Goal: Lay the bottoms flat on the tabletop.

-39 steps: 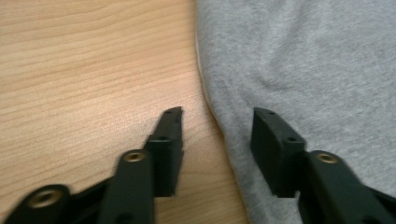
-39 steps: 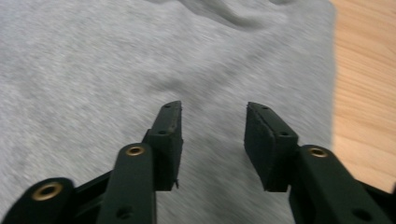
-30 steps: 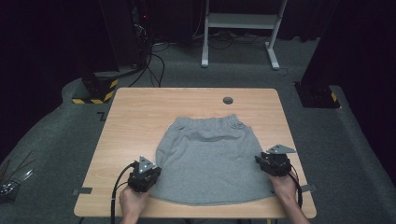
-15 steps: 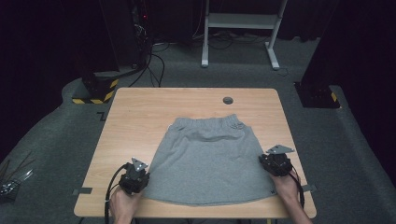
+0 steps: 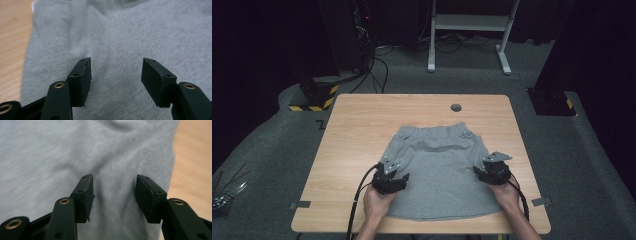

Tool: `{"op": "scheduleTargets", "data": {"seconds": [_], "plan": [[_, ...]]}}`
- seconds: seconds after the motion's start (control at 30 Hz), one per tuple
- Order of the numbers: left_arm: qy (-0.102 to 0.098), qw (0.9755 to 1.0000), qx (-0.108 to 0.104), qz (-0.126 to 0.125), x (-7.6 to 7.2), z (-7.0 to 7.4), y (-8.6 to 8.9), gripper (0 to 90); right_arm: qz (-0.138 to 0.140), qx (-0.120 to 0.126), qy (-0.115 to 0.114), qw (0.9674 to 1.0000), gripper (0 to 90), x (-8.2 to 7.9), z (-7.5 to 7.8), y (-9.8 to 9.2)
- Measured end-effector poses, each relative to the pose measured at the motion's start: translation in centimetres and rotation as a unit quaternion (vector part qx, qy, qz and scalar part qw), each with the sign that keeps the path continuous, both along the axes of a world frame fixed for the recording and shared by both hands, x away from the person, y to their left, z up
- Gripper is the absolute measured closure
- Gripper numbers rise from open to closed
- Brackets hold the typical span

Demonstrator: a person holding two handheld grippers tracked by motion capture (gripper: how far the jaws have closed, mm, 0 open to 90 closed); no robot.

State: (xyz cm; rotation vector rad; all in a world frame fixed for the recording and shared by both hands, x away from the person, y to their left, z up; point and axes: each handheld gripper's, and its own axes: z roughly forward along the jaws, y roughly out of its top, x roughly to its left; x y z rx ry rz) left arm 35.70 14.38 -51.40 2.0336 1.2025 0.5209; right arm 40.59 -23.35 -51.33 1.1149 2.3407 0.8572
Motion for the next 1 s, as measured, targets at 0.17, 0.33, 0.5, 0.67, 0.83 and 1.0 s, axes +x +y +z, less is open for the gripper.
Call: {"op": "scheduleTargets", "data": {"seconds": [0.17, 0.33, 0.5, 0.67, 0.83, 1.0], "plan": [[-0.002, 0.9999, -0.009, 0.006, -0.2, -1.0, 0.5, 41.3, -0.009, 0.031, -0.025, 0.9992, 51.1, -0.3, 1.4, 0.1], [-0.006, 1.0000, -0.004, 0.001, -0.3, -1.1, 0.4, 39.6, 0.013, 0.068, -0.023, 0.9973, 51.4, 3.9, 2.1, 5.7], [-0.008, 1.0000, 0.002, 0.001, -0.4, -1.1, 0.2, 36.9, -0.023, 0.061, -0.015, 0.9978, 49.7, 7.5, 0.5, 9.2], [-0.008, 1.0000, 0.003, 0.003, -0.4, -1.2, 0.2, 35.0, 0.003, 0.026, 0.004, 0.9996, 45.6, 6.8, -0.4, 9.5], [-0.007, 1.0000, 0.003, 0.003, -0.4, -1.1, 0.2, 34.5, 0.045, -0.006, -0.020, 0.9988, 42.6, 2.4, 0.4, 7.8], [-0.006, 1.0000, 0.001, 0.006, -0.3, -1.2, 0.2, 34.2, 0.031, 0.032, -0.016, 0.9989, 39.1, -0.4, -0.8, 4.9]]}}
